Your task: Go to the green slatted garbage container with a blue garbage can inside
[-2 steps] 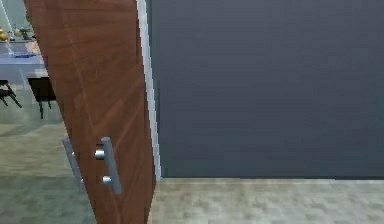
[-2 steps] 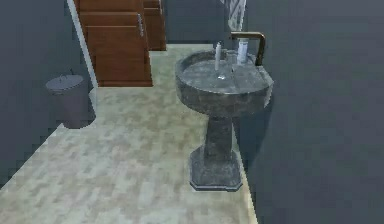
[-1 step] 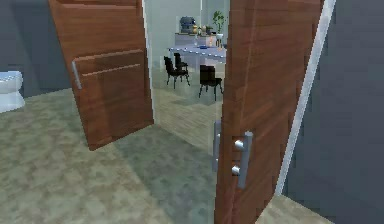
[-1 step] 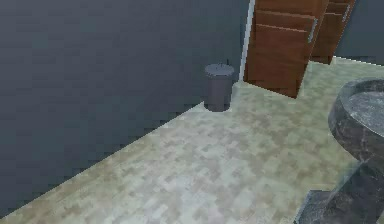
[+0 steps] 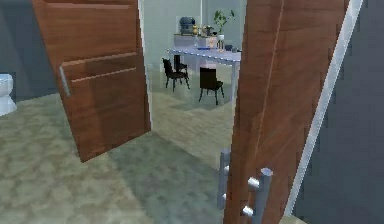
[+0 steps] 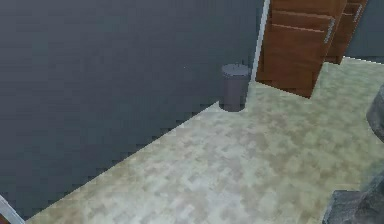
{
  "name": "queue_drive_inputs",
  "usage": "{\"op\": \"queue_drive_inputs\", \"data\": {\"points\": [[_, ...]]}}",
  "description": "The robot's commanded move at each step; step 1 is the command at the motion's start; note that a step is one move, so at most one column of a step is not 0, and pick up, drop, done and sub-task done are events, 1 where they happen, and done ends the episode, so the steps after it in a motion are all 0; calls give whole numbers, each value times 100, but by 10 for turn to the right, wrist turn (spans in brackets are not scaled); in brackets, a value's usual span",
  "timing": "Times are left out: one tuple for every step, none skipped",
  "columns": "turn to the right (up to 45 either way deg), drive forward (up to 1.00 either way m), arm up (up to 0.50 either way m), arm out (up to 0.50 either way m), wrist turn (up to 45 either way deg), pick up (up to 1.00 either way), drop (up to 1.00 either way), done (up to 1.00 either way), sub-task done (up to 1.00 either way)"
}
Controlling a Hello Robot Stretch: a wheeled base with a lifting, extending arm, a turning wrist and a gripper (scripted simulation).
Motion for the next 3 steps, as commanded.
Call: {"op": "queue_drive_inputs", "data": {"points": [[-450,0,0,0,0,0,0,0,0],[-330,0,0,0,0,0,0,0,0],[0,90,0,0,0,0,0,0,0]]}}
